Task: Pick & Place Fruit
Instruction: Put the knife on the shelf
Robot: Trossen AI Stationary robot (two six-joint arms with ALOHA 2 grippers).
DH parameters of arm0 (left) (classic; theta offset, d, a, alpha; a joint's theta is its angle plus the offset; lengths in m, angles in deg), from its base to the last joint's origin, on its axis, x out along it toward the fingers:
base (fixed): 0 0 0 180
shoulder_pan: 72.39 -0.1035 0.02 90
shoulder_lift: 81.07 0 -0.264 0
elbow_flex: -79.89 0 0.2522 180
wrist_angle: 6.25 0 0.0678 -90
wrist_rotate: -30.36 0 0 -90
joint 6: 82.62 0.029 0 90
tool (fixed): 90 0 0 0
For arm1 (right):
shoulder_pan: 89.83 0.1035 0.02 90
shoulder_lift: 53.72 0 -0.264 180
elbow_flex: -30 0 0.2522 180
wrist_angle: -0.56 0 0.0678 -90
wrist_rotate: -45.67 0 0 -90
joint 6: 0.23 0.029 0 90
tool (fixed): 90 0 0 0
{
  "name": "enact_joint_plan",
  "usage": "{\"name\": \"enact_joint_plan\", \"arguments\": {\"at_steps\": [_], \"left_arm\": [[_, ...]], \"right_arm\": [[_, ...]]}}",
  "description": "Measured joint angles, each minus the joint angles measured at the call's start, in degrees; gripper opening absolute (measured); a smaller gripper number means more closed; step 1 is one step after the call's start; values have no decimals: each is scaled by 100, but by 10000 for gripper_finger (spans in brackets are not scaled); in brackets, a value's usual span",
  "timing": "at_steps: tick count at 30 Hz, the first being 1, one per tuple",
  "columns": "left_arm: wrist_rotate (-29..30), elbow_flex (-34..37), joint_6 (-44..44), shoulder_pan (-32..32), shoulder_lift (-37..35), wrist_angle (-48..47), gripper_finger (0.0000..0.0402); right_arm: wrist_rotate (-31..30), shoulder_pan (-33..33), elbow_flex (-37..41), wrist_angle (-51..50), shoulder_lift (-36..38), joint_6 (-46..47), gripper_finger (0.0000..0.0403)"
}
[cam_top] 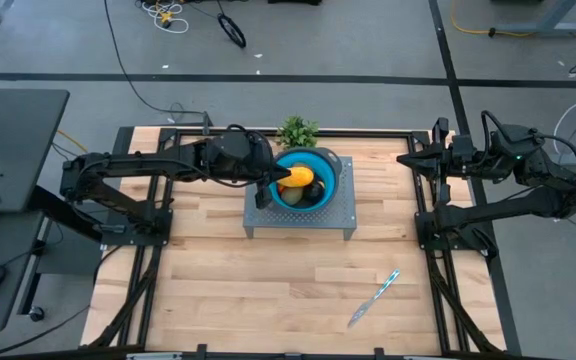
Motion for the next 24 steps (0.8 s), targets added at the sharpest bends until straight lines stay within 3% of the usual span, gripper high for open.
{"name": "enact_joint_plan", "arguments": {"at_steps": [14,24], "left_arm": [[-235,4,-214,-2,-35,3,5],[-333,7,-173,9,-765,-233,4]], "right_arm": [[-1,0,0,0,1,0,0],[-2,-1,0,1,0,0,0]]}}
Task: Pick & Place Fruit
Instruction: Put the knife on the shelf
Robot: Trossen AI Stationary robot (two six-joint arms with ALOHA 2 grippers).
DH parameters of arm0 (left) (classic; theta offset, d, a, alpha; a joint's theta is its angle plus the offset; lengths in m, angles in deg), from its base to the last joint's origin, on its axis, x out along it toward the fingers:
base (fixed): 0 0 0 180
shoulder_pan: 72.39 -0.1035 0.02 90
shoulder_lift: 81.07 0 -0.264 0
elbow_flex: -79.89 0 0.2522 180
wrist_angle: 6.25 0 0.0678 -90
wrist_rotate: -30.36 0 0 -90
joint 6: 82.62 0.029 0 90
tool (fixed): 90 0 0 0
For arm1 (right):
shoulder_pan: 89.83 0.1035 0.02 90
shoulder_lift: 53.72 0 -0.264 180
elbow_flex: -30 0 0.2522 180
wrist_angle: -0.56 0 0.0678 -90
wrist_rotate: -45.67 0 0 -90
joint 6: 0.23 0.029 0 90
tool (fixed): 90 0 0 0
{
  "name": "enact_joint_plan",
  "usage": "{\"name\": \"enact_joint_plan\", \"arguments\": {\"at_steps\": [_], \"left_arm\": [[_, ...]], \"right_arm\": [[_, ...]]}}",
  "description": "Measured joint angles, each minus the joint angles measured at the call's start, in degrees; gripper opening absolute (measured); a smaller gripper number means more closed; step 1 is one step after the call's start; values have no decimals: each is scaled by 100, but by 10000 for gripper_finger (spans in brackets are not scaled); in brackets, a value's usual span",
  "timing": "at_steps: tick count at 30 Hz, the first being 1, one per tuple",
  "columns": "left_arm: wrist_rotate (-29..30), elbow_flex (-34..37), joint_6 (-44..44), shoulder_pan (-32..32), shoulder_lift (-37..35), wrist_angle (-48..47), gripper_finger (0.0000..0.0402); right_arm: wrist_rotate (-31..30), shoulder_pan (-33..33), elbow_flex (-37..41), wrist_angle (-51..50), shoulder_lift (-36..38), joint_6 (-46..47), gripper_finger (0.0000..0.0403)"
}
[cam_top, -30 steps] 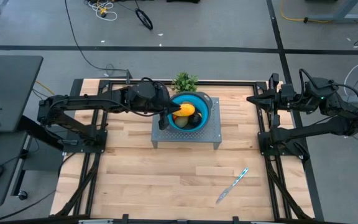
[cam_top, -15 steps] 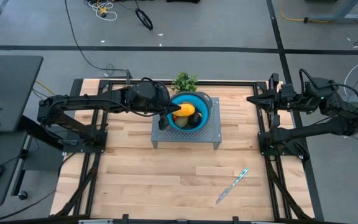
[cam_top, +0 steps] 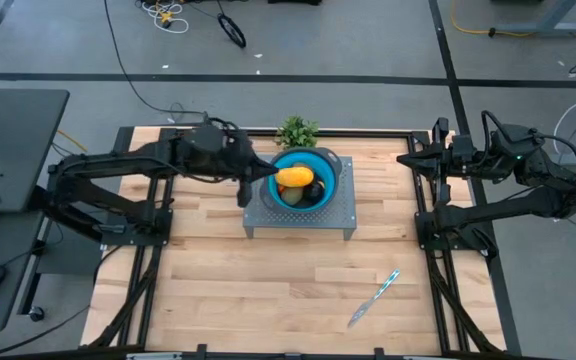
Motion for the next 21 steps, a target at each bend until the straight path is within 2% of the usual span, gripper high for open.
{"name": "enact_joint_plan", "arguments": {"at_steps": [13,18,21], "left_arm": [[19,8,98,1,-526,-25,2],[-276,282,171,129,-580,175,2],[-434,677,20,219,-665,440,1]], "right_arm": [[0,-1,0,3,0,0,0],[0,1,0,3,0,0,0],[11,0,0,3,0,0,0]]}}
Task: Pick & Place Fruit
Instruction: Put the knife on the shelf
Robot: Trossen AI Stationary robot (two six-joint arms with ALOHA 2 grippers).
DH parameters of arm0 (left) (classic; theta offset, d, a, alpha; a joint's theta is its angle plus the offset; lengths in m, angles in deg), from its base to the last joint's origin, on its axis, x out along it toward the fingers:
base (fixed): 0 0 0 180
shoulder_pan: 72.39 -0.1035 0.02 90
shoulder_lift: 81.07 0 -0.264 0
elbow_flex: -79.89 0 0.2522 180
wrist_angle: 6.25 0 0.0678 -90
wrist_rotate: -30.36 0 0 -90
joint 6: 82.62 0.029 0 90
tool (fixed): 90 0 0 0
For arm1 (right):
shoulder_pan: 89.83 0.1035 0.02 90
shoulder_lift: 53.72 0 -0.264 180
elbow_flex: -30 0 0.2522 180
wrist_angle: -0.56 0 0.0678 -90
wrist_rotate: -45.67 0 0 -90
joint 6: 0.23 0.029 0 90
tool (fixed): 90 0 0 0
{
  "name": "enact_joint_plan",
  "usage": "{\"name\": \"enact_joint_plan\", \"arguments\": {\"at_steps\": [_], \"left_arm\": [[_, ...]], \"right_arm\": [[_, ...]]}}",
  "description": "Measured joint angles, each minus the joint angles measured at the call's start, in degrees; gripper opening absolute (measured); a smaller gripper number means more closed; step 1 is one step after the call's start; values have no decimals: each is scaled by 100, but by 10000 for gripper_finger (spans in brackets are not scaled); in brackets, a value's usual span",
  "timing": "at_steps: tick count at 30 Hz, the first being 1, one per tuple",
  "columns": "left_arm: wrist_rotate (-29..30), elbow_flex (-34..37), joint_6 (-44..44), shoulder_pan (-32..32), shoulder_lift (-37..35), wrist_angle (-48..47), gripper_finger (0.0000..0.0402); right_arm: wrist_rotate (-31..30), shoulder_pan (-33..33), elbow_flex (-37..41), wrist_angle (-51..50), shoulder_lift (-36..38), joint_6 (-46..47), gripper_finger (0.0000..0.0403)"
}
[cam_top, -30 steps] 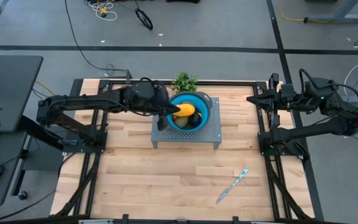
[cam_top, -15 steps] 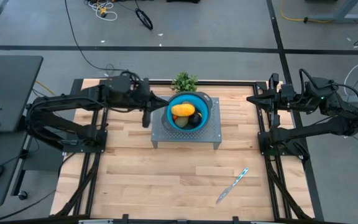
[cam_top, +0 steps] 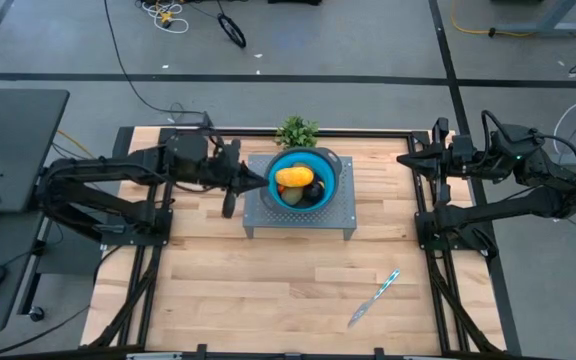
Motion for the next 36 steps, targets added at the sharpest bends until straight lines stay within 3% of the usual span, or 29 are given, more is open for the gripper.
{"name": "enact_joint_plan", "arguments": {"at_steps": [9,22,31,36], "left_arm": [[45,717,-212,105,-604,242,2],[462,748,-115,100,-1535,130,2],[650,748,-146,100,-1676,132,2],[694,748,-123,100,-1674,122,3]], "right_arm": [[149,-1,0,-4,-63,2,0],[149,1,0,2,-343,-170,0],[198,1,0,2,-387,-109,0],[626,32,0,2,-424,-304,0]]}}
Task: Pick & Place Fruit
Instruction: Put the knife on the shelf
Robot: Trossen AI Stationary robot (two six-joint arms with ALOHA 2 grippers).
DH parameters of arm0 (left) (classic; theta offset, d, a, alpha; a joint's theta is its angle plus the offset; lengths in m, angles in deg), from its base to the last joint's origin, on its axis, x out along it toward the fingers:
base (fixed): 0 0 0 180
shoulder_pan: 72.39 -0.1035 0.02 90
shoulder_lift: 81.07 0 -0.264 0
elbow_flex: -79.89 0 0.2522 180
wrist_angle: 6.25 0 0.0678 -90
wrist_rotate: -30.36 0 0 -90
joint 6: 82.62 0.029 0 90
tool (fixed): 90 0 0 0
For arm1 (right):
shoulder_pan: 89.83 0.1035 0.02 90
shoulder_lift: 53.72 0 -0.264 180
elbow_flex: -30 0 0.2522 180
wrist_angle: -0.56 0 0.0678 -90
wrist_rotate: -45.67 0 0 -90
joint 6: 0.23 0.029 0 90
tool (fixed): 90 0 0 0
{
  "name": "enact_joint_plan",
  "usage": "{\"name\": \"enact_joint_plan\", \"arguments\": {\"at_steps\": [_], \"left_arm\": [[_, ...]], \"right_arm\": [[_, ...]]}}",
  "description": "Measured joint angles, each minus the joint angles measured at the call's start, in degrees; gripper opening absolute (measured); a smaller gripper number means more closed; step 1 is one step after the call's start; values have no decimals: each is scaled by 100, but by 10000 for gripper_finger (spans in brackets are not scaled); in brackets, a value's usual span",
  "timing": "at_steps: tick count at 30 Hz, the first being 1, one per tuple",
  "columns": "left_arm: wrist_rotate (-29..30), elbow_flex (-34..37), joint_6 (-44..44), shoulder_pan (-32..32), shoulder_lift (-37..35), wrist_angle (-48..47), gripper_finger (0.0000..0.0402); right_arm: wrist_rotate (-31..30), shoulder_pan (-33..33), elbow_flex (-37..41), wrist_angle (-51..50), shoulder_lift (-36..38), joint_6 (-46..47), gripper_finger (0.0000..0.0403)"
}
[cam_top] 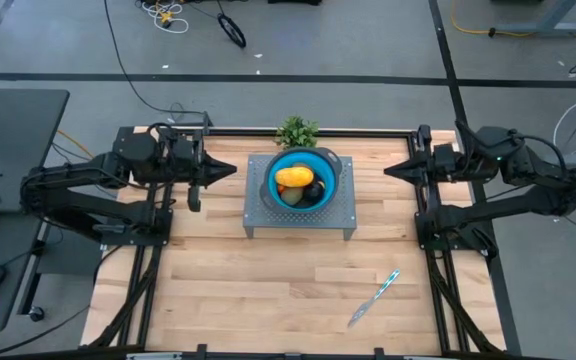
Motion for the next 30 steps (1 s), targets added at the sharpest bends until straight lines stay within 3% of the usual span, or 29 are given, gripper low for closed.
{"name": "enact_joint_plan", "arguments": {"at_steps": [30], "left_arm": [[298,0,127,0,0,-36,2]], "right_arm": [[9,2042,0,-385,-1326,285,0]]}}
